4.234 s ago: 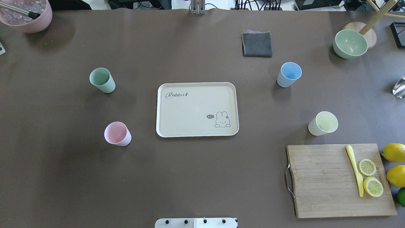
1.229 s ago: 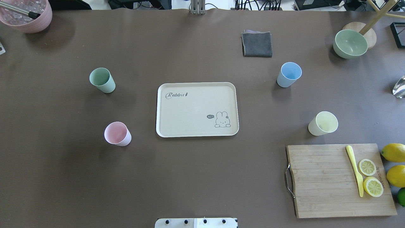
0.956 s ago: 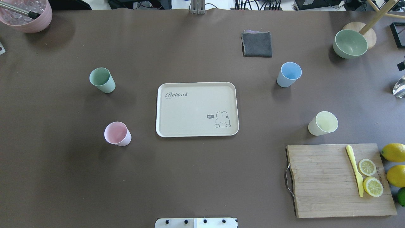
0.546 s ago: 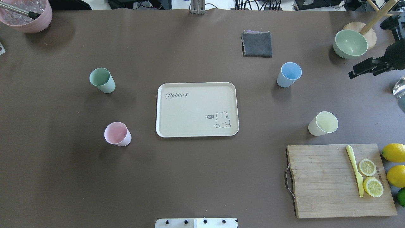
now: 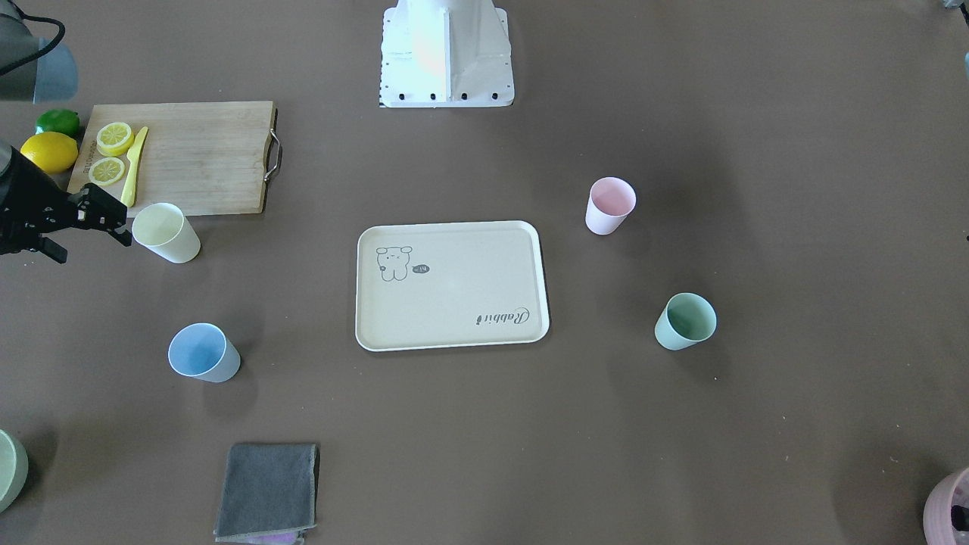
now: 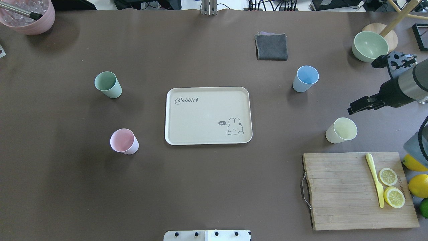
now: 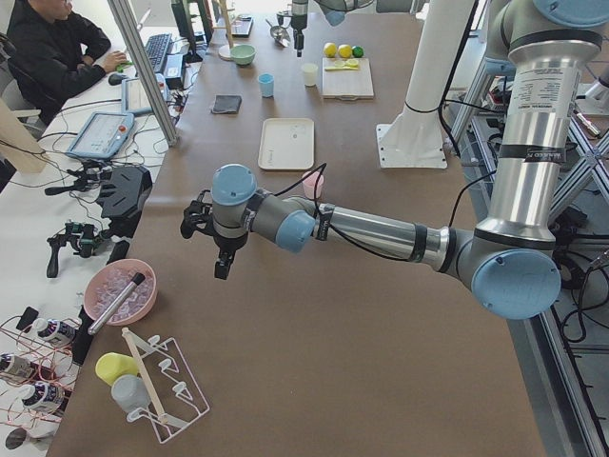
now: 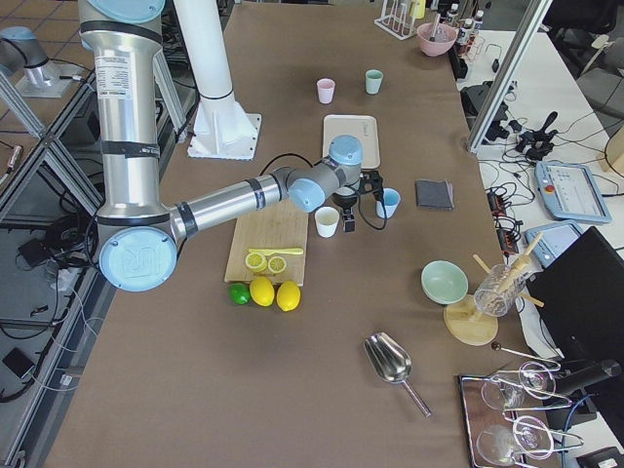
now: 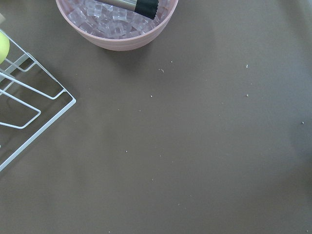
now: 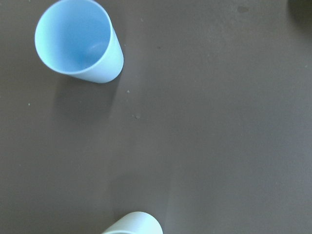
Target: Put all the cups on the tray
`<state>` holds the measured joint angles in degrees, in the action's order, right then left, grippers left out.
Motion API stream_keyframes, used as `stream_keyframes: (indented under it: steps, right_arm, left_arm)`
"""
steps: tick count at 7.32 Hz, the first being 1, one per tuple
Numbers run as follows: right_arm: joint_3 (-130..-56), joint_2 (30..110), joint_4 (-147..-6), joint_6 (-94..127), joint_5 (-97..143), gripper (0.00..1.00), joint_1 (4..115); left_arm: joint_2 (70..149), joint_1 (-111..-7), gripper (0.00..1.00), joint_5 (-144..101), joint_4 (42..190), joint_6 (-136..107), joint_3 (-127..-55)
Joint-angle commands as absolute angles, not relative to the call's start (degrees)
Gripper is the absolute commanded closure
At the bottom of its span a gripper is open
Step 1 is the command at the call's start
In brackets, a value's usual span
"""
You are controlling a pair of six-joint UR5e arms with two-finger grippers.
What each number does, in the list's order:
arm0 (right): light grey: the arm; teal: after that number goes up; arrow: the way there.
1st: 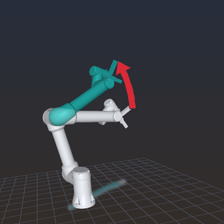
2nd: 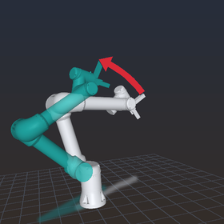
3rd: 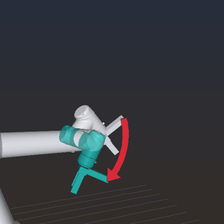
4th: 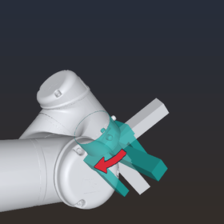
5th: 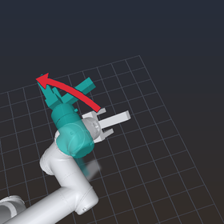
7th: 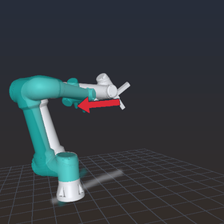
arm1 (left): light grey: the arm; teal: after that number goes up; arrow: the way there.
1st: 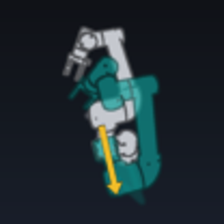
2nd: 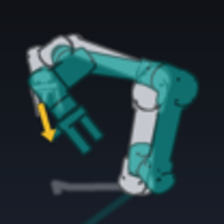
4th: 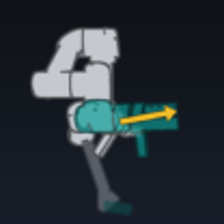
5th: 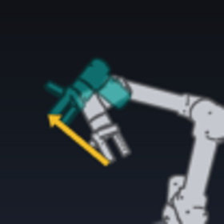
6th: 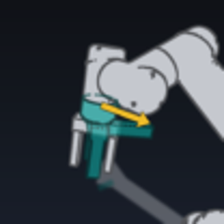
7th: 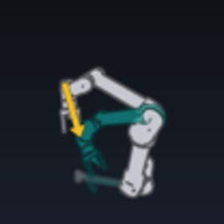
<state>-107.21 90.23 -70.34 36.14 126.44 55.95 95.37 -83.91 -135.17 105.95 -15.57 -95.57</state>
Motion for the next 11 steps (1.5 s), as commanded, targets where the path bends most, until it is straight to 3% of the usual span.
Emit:
stream_keyframes:
  steps: [1,6,7,9,11]
  right_arm:
    - [-107.93,92.72,-70.23,36.56,123.93,0.01,53.18]
    - [-107.14,92.11,-69.87,42.45,122.09,0.04,49.40]
    - [-106.88,92.11,-69.87,42.45,121.99,0.22,49.31]
    - [-105.82,92.02,-69.52,42.36,120.86,1.00,49.31]
    - [-104.77,91.93,-67.42,45.15,120.85,1.00,49.13]
  left_arm:
    - [95.36,-84.02,0.02,-135.18,106.08,-15.47,-95.89]
    - [95.27,-84.02,0.02,-135.26,106.08,-15.38,-96.42]
    - [95.27,-84.02,0.02,-135.26,106.08,-15.38,-96.33]
    - [95.19,-84.11,0.02,-135.26,106.17,-15.29,-96.59]
    - [95.10,-84.20,0.02,-135.35,106.08,-14.94,-96.59]
